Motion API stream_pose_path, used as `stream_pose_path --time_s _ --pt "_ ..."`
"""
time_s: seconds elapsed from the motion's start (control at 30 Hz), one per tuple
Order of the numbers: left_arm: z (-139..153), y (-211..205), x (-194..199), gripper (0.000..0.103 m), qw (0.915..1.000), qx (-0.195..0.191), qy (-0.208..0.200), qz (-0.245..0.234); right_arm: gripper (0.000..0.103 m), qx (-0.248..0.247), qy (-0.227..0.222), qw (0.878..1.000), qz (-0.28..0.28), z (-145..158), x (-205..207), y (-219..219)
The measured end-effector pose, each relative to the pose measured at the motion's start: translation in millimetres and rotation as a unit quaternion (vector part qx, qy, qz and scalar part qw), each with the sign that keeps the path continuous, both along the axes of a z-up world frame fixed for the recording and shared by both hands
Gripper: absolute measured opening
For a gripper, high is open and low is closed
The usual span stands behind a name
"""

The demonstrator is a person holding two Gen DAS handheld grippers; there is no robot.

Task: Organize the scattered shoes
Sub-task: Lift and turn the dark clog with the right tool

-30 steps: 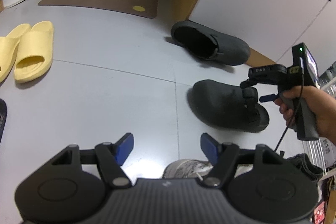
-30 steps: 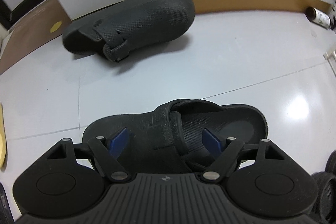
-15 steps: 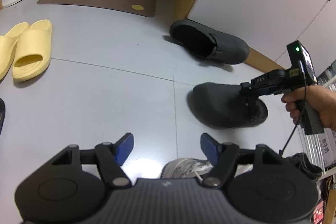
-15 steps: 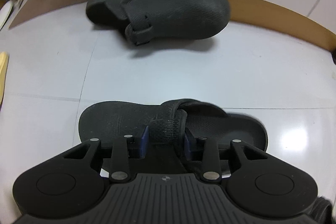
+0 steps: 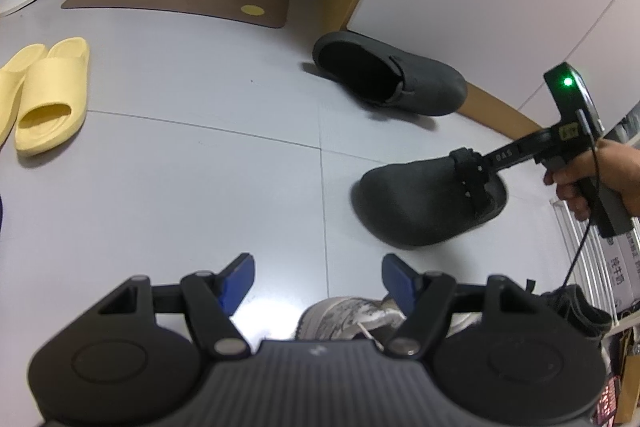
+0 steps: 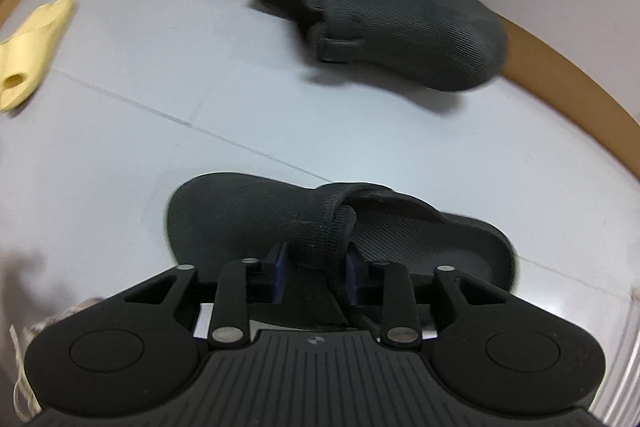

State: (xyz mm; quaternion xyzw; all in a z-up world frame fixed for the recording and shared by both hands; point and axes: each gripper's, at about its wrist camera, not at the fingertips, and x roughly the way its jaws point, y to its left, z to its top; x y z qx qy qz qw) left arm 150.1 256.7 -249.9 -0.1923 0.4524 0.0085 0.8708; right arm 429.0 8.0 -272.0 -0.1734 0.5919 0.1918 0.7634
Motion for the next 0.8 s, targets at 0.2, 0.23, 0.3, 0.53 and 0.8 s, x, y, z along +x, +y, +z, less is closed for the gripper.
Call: stream_pose_path --time_s 0.2,0.23,0.3,0.53,0.8 --pt "2.8 -1.0 -1.0 0.073 1.0 -0.005 -0.003 0.001 0.078 0.03 0.0 0.988 -0.154 1.9 -6.4 -23.0" --pt "3.1 -1.1 -1.2 0.073 1.0 -0.005 -0.004 0.001 0.087 0.032 0.003 0.984 -0.173 1.6 -7.0 -24.6" --pt "3.2 -0.8 -2.2 0.073 1.0 -0.006 -0.005 0.001 0.095 0.039 0.011 0.98 -0.197 1.7 -7.7 -27.6" --pt "0.7 4.8 -4.6 0.073 0.9999 -0.011 -0.002 0.011 0.103 0.073 0.026 0.954 -0.289 -6.8 -5.1 -39.2" --pt "-3.9 7.0 -3.0 0.073 0.9998 -0.002 0.006 0.018 0.103 0.107 0.032 0.906 -0.408 -25.5 -6.6 -49.0"
